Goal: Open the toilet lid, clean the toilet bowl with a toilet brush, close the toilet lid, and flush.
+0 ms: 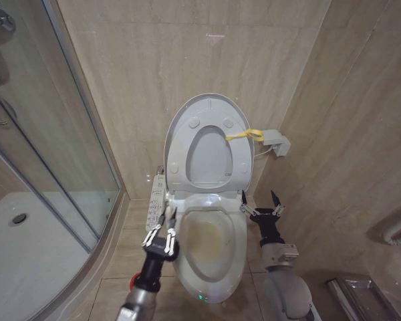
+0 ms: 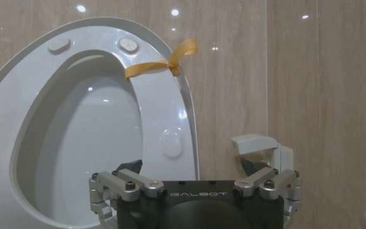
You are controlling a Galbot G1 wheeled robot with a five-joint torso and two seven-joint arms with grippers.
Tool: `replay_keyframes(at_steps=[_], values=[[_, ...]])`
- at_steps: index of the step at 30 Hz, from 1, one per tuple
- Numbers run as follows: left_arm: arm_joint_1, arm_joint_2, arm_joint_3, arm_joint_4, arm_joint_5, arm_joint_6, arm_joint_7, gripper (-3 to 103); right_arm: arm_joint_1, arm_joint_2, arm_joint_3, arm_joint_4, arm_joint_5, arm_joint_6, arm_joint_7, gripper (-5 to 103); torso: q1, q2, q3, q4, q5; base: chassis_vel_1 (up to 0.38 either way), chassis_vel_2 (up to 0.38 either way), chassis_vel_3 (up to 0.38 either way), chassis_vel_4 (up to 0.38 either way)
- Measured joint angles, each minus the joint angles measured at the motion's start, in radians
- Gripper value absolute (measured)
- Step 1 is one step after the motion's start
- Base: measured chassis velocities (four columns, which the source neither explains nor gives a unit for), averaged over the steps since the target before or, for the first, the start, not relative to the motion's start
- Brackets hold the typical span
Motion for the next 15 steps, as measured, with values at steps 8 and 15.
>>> replay_keyframes(at_steps=[8,15], values=[[0.062,-0.02,-0.088,0.051,0.004,-0.076,-0.042,21,0.0,0.0,0.0,0.0,0.0,0.0,0.0,100,0.0,0.0,0.0,0.0,0.0,0.0,0.0,0.0,0.0],[0.025,-0.032,-0.102,0.184,-0.011,-0.15,-0.06,21,0.0,0.0,0.0,0.0,0.0,0.0,0.0,100,0.0,0.0,0.0,0.0,0.0,0.0,0.0,0.0,0.0]])
